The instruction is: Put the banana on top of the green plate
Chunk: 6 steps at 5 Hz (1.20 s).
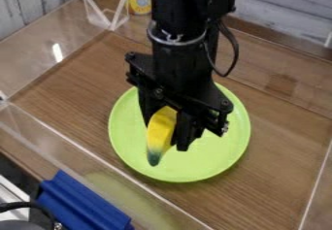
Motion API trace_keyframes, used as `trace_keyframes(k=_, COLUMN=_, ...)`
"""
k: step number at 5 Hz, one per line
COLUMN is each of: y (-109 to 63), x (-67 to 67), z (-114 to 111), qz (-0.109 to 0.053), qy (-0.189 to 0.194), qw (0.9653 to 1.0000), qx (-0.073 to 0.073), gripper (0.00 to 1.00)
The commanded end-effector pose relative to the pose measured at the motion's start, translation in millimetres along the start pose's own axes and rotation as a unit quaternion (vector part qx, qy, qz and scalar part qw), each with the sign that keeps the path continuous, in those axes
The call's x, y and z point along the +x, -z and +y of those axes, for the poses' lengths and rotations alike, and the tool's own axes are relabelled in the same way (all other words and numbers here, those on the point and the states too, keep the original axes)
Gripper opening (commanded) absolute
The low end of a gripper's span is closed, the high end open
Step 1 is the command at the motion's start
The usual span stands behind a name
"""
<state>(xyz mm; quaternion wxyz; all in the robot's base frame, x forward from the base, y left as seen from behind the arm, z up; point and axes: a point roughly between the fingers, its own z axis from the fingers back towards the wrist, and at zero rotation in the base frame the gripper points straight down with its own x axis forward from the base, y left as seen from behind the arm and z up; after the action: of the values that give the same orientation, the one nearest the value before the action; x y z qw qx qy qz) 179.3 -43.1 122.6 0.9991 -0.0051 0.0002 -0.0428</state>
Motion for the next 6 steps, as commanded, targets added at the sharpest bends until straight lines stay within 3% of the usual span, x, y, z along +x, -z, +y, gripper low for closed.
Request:
trace_keyframes(k=1, y=3.6, x=5.9, z=1.9, qz=-0.013, qy=-0.009, qw=0.9999, qx=-0.001, gripper=0.00)
trace_keyframes(k=6, y=31.0, x=23.3, z=15.6, qz=-0.034, qy=-0.039, qw=0.9986, qx=-0.005, gripper=0.00)
